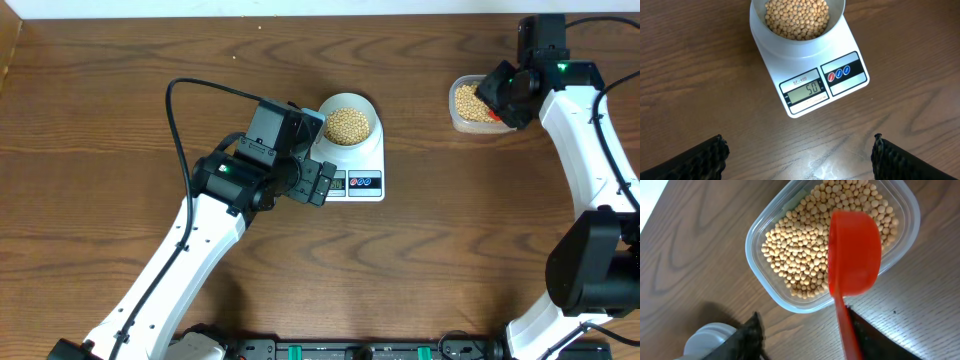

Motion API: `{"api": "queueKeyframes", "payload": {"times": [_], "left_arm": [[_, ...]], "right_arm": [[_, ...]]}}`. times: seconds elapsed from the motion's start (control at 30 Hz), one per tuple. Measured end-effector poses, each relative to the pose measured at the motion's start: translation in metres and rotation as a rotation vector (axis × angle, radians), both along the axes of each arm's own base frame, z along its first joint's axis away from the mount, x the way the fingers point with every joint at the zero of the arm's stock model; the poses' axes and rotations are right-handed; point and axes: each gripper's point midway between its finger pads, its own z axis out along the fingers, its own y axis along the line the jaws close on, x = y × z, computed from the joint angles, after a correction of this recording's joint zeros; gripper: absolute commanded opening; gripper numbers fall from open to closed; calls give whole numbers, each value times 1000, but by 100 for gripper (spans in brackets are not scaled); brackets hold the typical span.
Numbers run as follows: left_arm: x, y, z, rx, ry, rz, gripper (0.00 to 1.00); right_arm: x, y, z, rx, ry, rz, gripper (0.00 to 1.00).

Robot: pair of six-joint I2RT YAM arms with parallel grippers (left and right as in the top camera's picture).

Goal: Scoop item into bowl and weigh 50g on scale
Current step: 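Lower the red scoop into the tub and open the right gripper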

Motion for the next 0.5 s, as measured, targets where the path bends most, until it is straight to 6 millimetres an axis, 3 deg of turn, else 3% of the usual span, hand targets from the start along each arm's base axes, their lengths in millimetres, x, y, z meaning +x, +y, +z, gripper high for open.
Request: {"api": "queueKeyframes", "payload": {"times": [0.1,0.17,0.3,0.5], "left_arm": [[0,0,0,0,0,0,93],[0,0,0,0,0,0,93],[0,0,0,0,0,0,93],[0,0,0,0,0,0,93]], "right_arm": [[-1,2,0,14,3,1,67],[0,3,0,20,2,1,82],[4,4,2,24,-21,5,97],[29,5,13,35,-136,-3,99]]}}
